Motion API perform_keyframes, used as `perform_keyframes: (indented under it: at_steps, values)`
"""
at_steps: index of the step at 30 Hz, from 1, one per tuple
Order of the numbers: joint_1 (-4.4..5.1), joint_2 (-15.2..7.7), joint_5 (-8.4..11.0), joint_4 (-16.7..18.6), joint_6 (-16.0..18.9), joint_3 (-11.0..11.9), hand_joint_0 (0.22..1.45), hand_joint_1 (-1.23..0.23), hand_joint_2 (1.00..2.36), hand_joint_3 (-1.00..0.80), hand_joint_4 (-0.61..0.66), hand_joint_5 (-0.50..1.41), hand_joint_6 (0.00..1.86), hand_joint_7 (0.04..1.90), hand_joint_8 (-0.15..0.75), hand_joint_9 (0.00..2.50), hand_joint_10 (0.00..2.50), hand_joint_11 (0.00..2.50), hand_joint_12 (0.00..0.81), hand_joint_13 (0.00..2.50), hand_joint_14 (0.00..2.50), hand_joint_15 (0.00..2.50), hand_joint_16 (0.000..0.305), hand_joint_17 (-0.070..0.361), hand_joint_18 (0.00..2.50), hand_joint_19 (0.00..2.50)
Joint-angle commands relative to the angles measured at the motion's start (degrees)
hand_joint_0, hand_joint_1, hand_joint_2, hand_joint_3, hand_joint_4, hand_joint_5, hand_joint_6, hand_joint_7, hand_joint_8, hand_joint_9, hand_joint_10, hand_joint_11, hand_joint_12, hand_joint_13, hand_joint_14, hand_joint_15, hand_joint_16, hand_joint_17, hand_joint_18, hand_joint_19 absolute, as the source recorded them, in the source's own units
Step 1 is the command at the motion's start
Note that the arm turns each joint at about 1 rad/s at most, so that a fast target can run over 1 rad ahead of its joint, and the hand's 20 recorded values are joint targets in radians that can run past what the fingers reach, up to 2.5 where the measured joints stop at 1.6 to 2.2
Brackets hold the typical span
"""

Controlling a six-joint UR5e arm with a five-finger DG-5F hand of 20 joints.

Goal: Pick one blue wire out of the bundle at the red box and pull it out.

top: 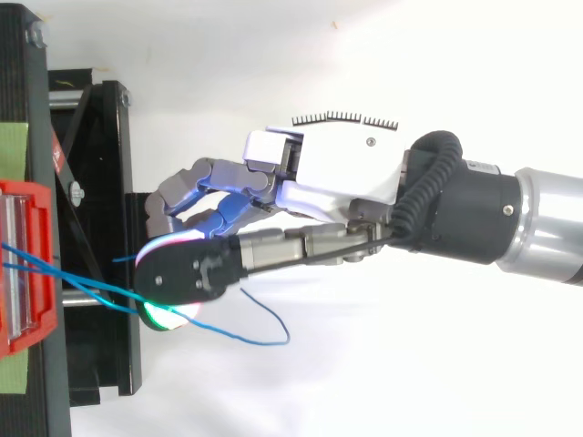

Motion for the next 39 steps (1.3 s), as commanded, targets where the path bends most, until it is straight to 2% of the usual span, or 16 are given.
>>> perform_keyframes:
  at_steps: [1,7,8,9,10,12,18,23,31,39]
  values:
    - [0.0,0.0,-0.01,-0.01,0.01,0.01,0.5,-0.29,1.0,-0.42,0.1,-0.14,0.84,1.11,0.321,0.91,0.01,0.54,0.447,0.54,0.01,0.32,0.063,0.143,0.43,0.46]
    - [0.0,0.0,-0.01,-1.15,0.18,0.01,0.46,-0.32,1.0,-0.5,0.14,-0.14,0.83,1.09,0.349,0.92,0.02,0.53,0.469,0.56,0.01,0.31,0.068,0.152,0.47,0.44]
    - [0.0,0.0,-0.01,-1.06,0.18,-0.08,0.46,-0.36,1.0,-0.5,0.14,-0.14,0.83,1.09,0.352,0.92,0.02,0.53,0.469,0.56,0.01,0.31,0.068,0.153,0.48,0.44]
    - [0.0,0.0,-0.01,-1.06,0.18,0.01,0.46,-0.52,1.0,-0.5,0.16,-0.14,0.83,1.09,0.349,0.92,0.01,0.54,0.464,0.57,0.01,0.31,0.067,0.151,0.49,0.42]
    - [0.0,0.0,-0.01,-1.15,0.18,0.01,0.47,-0.56,1.0,-0.5,0.16,-0.14,0.83,1.1,0.344,0.91,0.01,0.55,0.463,0.57,0.01,0.31,0.067,0.15,0.49,0.42]
    - [0.0,0.0,-0.01,-1.15,0.18,0.01,0.53,-0.71,1.0,-0.49,0.16,-0.15,0.85,1.14,0.322,0.86,0.02,0.56,0.437,0.55,0.01,0.31,0.062,0.139,0.47,0.4]
    - [0.0,0.0,-0.01,-1.15,0.18,0.01,0.62,-0.83,1.01,-0.38,0.12,-0.19,0.88,1.08,0.3,0.76,0.02,0.57,0.421,0.52,0.01,0.27,0.059,0.133,0.47,0.35]
    - [0.0,0.0,-0.01,-1.15,0.27,-0.08,0.63,-0.83,1.01,-0.35,0.09,-0.2,0.89,1.08,0.297,0.75,0.02,0.57,0.42,0.51,0.01,0.27,0.059,0.133,0.48,0.35]
    - [0.0,0.0,-0.01,-1.15,0.27,-0.08,0.56,-0.69,1.02,-0.22,0.08,-0.18,0.88,1.12,0.287,0.79,0.02,0.56,0.422,0.51,0.01,0.29,0.06,0.134,0.47,0.4]
    - [0.0,0.0,-0.01,-1.5,0.8,-0.08,0.56,-0.55,1.0,-0.13,0.08,-0.16,0.89,1.08,0.335,0.9,0.01,0.54,0.489,0.57,0.01,0.3,0.074,0.167,0.54,0.4]
